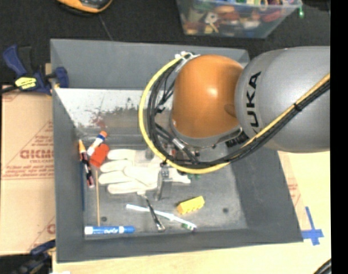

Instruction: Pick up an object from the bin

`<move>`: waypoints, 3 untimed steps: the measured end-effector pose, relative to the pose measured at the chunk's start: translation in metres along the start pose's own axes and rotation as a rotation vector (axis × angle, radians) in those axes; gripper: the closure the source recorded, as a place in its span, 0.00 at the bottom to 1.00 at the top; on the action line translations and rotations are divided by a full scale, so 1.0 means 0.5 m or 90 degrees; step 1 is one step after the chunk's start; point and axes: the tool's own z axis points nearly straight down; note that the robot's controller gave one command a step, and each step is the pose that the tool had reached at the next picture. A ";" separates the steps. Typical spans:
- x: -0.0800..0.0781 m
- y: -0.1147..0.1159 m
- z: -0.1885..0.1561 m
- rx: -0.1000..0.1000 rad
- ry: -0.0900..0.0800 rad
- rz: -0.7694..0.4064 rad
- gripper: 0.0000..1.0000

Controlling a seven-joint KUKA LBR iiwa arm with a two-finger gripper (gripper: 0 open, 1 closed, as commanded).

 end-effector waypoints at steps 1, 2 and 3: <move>-0.002 -0.002 -0.008 0.000 -0.004 0.003 0.00; -0.069 -0.068 0.226 -0.001 -0.008 -0.011 0.00; -0.098 -0.112 0.306 -0.003 -0.010 0.026 0.00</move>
Offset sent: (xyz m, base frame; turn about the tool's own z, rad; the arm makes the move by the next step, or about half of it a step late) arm 0.0417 -0.0443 -0.1538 -0.0238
